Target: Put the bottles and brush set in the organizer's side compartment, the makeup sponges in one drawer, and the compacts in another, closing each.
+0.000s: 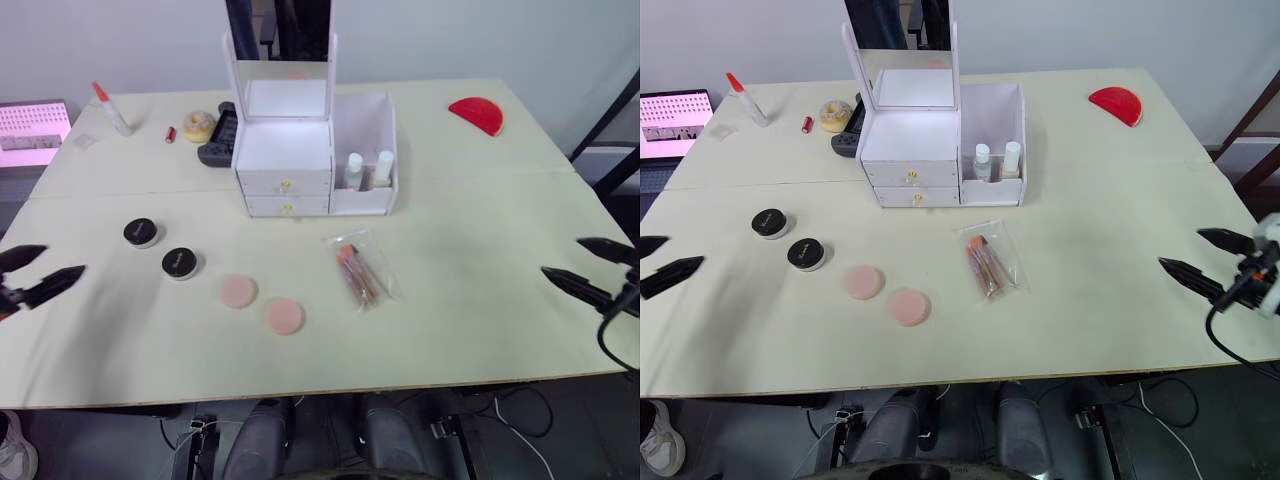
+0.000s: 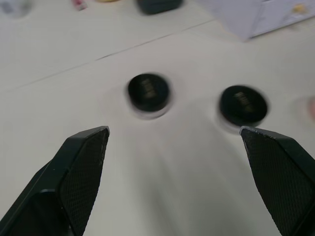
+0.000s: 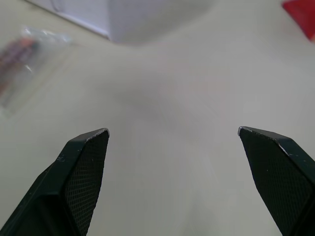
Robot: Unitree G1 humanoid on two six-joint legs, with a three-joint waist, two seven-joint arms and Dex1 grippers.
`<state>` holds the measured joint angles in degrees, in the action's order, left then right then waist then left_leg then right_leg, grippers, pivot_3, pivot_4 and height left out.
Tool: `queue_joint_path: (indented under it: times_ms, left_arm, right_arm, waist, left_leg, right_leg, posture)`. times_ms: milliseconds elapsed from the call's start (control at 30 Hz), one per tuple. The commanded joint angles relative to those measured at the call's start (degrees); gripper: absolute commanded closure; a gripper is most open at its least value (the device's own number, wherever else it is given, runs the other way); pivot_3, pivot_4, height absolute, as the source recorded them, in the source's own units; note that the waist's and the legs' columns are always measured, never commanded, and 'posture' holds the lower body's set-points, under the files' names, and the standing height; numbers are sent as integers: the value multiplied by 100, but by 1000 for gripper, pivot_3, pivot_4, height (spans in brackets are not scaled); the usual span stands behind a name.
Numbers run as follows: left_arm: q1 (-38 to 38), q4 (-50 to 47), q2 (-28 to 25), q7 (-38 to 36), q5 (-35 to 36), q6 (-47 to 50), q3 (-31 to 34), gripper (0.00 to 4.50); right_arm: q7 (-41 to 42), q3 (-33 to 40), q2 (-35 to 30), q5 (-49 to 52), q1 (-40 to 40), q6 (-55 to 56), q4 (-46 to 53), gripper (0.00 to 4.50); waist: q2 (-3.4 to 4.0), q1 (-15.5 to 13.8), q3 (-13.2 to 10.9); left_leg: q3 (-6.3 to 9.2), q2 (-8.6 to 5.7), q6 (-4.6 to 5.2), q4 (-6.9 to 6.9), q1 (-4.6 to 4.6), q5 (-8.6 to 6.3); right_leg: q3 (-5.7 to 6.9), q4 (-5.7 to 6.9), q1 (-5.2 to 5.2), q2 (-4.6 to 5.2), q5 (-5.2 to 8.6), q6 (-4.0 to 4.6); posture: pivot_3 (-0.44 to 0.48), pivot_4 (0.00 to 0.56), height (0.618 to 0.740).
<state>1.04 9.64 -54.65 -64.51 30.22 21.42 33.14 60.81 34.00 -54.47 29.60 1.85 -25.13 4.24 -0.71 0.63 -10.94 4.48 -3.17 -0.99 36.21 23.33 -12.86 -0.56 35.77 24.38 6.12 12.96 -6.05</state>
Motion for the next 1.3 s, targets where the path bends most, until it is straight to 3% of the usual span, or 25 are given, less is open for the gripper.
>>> queue_joint_path:
  times_ms: [33, 233, 367, 700, 800, 1033, 1300]
  left_arm:
    - [289, -1053, 179, 215, 302, 387, -486, 0]
    - [577, -2716, 532, 437, 797, 1050, -1409, 0]
    - [764, -3399, 593, 550, 1190, 1408, -1685, 0]
    - [1421, -3476, 1049, 878, 985, 1561, -2814, 0]
    - [1712, -3245, 1440, 1033, 790, 1535, -3287, 873]
    - [2291, -2278, 2567, 1246, -44, 1167, -4482, 4431]
    - [2737, -1248, 3322, 1553, -971, 668, -5018, 4431]
  right_arm:
    - [-116, -386, -56, 306, -410, -338, 591, 41]
    - [-104, -1281, 31, 754, -915, -864, 1545, 41]
    - [-76, -1619, 49, 1029, -1039, -1108, 1965, 41]
    - [-161, -2148, 130, 919, -1353, -1201, 1681, 41]
    - [-312, -2416, 176, 900, -1565, -1471, 1544, 0]
    - [-1000, -3148, 521, 1101, -2560, -3273, 862, 0]
    - [-1302, -3409, 1069, 1279, -4002, -5175, -679, 0]
  waist:
    - [-1, -4, 0]
    - [-3, -5, -1]
    - [-3, -4, -2]
    - [-7, -12, -4]
    - [-8, -15, -4]
    - [-10, -15, -5]
    - [-10, -9, -5]
  left_leg:
    - [0, 0, 0, 0, 0, 0]
    - [0, -1, 1, -4, 6, 1]
    - [0, -1, 1, -2, 7, 1]
    - [-2, -2, 3, 20, 3, 2]
    - [-1, -2, 3, 22, 3, 2]
    - [0, -3, 3, 33, 5, 2]
    - [3, -4, 4, 38, 9, 3]
  right_leg:
    - [0, 0, 0, 0, -1, 0]
    - [2, -5, 4, -16, -3, -6]
    - [1, -7, 4, -22, -3, -6]
    - [4, 0, -10, -26, -7, -6]
    - [4, 1, -12, -28, -8, -7]
    - [4, 5, -14, -30, -14, -6]
    - [3, 9, -9, -32, -16, -9]
  posture:
    - [0, 150, 737]
    - [0, 150, 737]
    - [0, 150, 737]
    - [0, 150, 737]
    - [0, 150, 737]
    - [0, 150, 737]
    - [0, 150, 737]
